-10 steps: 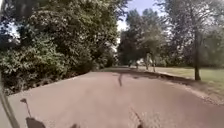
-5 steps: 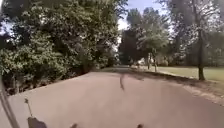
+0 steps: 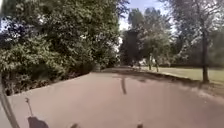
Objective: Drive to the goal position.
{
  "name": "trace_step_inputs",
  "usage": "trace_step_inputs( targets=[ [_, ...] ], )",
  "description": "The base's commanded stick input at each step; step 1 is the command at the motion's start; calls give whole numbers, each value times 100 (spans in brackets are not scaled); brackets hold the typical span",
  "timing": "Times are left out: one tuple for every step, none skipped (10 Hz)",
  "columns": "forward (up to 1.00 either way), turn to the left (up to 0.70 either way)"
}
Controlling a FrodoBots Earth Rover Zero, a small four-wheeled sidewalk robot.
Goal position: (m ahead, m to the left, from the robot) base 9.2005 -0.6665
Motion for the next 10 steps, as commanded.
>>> trace_step_inputs(
  targets=[
    [68, 0],
    [57, 0],
    [46, 0],
    [35, 0],
    [24, 0],
    [13, 0],
    [2, 0],
    [0, 0],
    [0, 0],
    [0, 0]
  ],
)
